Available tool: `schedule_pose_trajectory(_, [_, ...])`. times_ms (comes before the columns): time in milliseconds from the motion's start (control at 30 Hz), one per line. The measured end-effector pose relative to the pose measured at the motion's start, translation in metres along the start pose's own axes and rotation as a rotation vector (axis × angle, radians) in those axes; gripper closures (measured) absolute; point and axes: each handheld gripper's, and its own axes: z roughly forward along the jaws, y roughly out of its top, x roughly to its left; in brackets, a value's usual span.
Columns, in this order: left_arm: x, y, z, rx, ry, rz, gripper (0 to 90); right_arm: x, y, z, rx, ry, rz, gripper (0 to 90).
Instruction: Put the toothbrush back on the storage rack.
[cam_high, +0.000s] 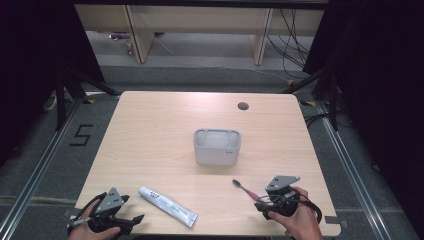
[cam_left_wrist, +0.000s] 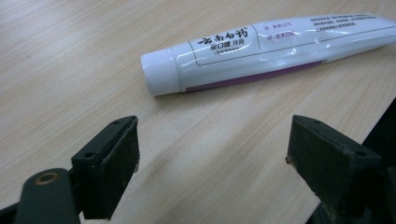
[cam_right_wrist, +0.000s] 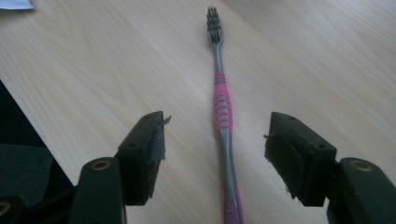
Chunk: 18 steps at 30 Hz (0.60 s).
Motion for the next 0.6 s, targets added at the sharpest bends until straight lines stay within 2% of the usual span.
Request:
schedule_pose_trajectory(33, [0.000, 0.000, 0.000, 0.002, 0.002, 0.003, 16.1, -0.001, 0.004, -0.001, 0.019, 0.004, -0.008, 38.8])
schedule_pose_trajectory(100, [0.000, 0.000, 0.000, 0.003, -0.004, 0.001, 16.2, -0.001, 0.007, 0.000, 0.022, -0.003, -0.018, 39.0])
schedule_pose_trajectory(133, [0.000, -0.001, 0.000, 0.003, -0.005, -0.001, 16.2, -0.002, 0.014, 0.003, 0.048, 0.015, -0.033, 41.0])
schedule_pose_trajectory(200, [0.000, 0.000, 0.000, 0.000, -0.004, -0.005, 16.1, -0.001, 0.015, 0.004, 0.052, 0.017, -0.032, 41.5])
schedule_pose_trajectory(233, [0.000, 0.000, 0.000, 0.000, -0.001, -0.001, 16.2, -0.001, 0.019, 0.007, 0.070, 0.022, -0.022, 42.7])
schedule_pose_trajectory(267, [0.001, 0.000, -0.001, 0.009, 0.002, 0.011, 16.1, -0.001, 0.021, 0.010, 0.084, 0.022, -0.033, 44.5])
schedule_pose_trajectory(300, [0.000, 0.000, 0.000, 0.002, -0.003, 0.005, 16.2, 0.000, 0.024, 0.015, 0.128, 0.016, -0.046, 45.0])
schedule_pose_trajectory(367, [0.000, 0.000, 0.000, 0.002, 0.002, 0.001, 16.2, 0.001, 0.025, 0.016, 0.141, 0.019, -0.045, 45.7])
schedule_pose_trajectory(400, [0.001, 0.000, -0.001, 0.016, 0.004, 0.019, 16.2, -0.001, 0.027, 0.020, 0.174, 0.016, -0.047, 47.9])
schedule_pose_trajectory(467, [0.000, 0.000, -0.001, 0.012, -0.001, 0.010, 16.2, -0.002, 0.029, 0.022, 0.197, 0.018, -0.029, 49.4])
schedule_pose_trajectory(567, [-0.001, 0.000, 0.000, 0.005, -0.011, 0.001, 16.2, -0.006, 0.032, 0.024, 0.223, 0.011, -0.055, 51.1])
schedule_pose_trajectory(600, [-0.002, 0.000, 0.000, 0.001, -0.008, 0.001, 16.2, -0.006, 0.033, 0.025, 0.235, 0.015, -0.044, 52.2])
